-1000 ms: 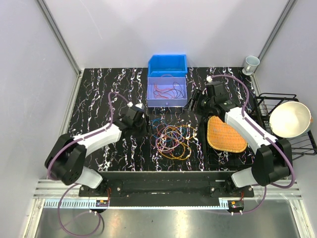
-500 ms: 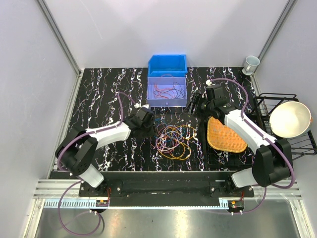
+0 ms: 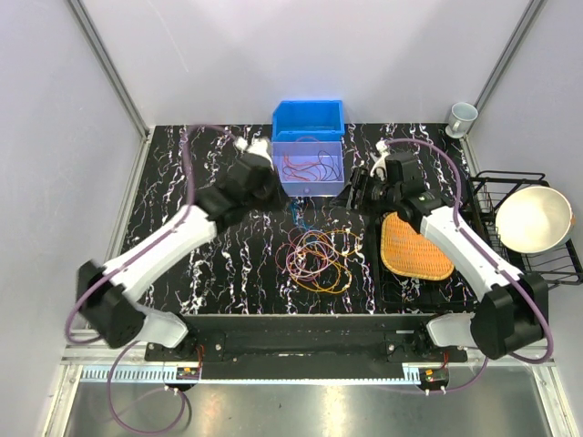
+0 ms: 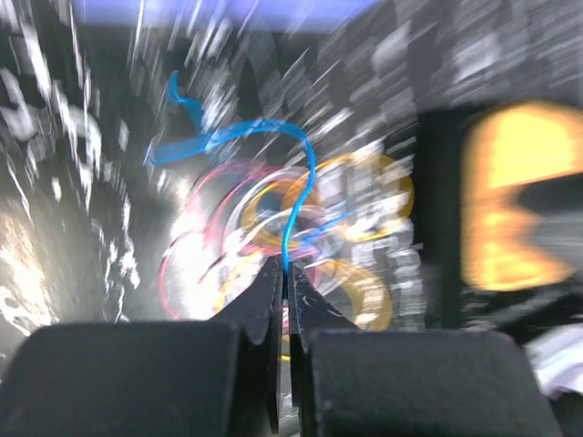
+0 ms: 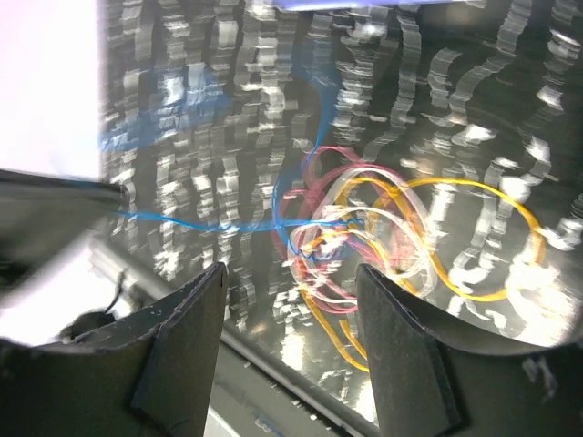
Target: Untangle the cables
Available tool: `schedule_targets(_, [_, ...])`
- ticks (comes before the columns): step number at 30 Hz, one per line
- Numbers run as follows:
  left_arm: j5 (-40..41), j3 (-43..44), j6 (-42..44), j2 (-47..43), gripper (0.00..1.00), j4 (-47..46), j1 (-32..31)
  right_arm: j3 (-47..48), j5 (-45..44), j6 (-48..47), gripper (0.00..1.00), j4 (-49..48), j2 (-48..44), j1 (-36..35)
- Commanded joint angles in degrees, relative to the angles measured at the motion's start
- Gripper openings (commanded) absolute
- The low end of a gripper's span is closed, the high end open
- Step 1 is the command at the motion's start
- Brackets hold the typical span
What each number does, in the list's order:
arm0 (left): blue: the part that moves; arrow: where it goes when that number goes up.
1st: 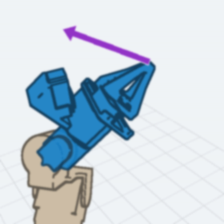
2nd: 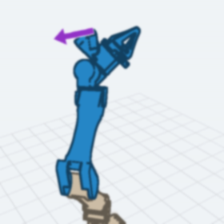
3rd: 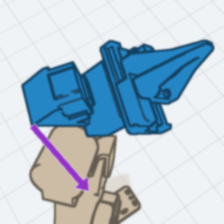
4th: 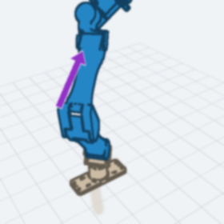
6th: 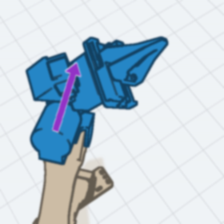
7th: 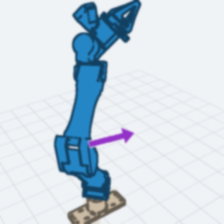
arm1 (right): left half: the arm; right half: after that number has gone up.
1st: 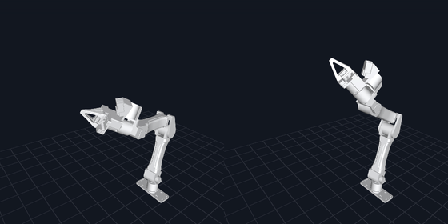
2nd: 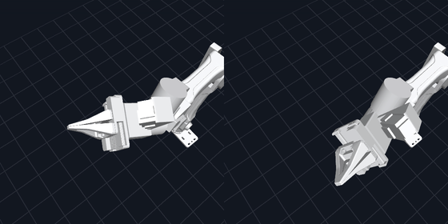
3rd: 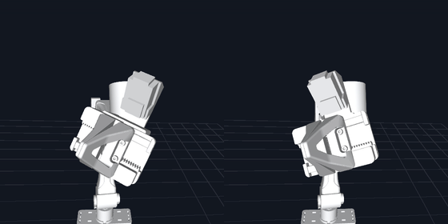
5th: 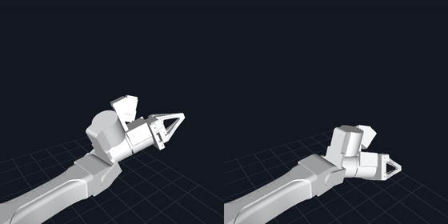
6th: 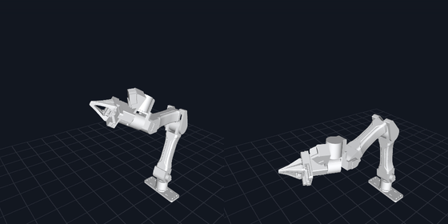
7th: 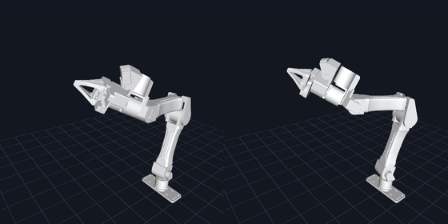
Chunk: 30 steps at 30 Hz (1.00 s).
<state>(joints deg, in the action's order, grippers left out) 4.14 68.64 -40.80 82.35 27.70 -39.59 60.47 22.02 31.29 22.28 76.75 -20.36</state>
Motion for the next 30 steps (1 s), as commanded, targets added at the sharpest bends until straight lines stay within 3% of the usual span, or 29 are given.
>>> schedule_targets(1, [2.5, 9.3, 4.1, -7.6, 0.00, 6.7, 0.0, 5.5, 9.5, -2.4, 0.64, -3.5, -4.8, -1.7])
schedule_targets(13, [-1.2, 11.2, 3.1, -12.0, 0.00, 7.1, 0.1, 3.5, 13.3, -6.2, 0.68, -10.1, -11.4, -8.6])
schedule_targets(30, [-2.6, 12.5, 2.6, -13.2, 0.00, 7.0, 0.1, 3.1, 4.7, -10.5, 0.68, -9.9, -4.0, -14.8])
